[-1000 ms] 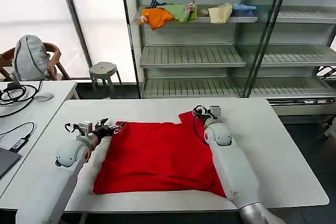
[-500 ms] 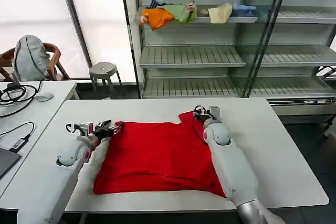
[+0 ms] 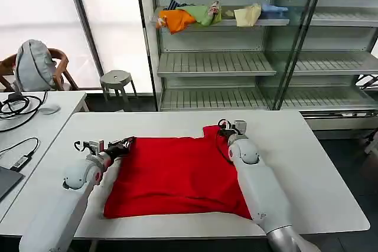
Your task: Fold and organize the clothes.
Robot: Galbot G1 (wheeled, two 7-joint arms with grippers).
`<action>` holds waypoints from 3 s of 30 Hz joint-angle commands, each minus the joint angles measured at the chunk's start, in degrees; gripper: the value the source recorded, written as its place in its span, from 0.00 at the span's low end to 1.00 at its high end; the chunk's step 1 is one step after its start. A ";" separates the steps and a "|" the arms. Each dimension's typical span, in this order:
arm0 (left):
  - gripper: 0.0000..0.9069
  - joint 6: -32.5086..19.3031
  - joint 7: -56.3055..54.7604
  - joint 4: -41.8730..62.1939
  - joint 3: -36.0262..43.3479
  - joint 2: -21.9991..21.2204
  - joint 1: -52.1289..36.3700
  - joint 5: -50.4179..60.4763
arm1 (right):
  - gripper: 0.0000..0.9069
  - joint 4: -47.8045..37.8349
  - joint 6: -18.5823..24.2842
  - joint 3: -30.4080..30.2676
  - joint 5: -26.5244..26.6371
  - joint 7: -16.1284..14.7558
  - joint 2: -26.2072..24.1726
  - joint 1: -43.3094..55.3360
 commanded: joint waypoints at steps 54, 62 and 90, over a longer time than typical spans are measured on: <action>0.02 -2.76 0.09 -30.22 -18.39 0.82 33.90 -4.88 | 0.00 50.06 -1.91 5.75 5.28 0.86 -14.76 -37.41; 0.02 -2.77 0.85 -30.40 -19.33 1.70 34.27 -5.24 | 0.00 50.79 -2.05 6.12 5.32 0.81 -15.07 -38.58; 0.02 -2.05 1.69 -32.10 -19.93 2.05 37.12 -4.04 | 0.00 49.54 -2.75 7.20 3.73 0.85 -15.99 -38.82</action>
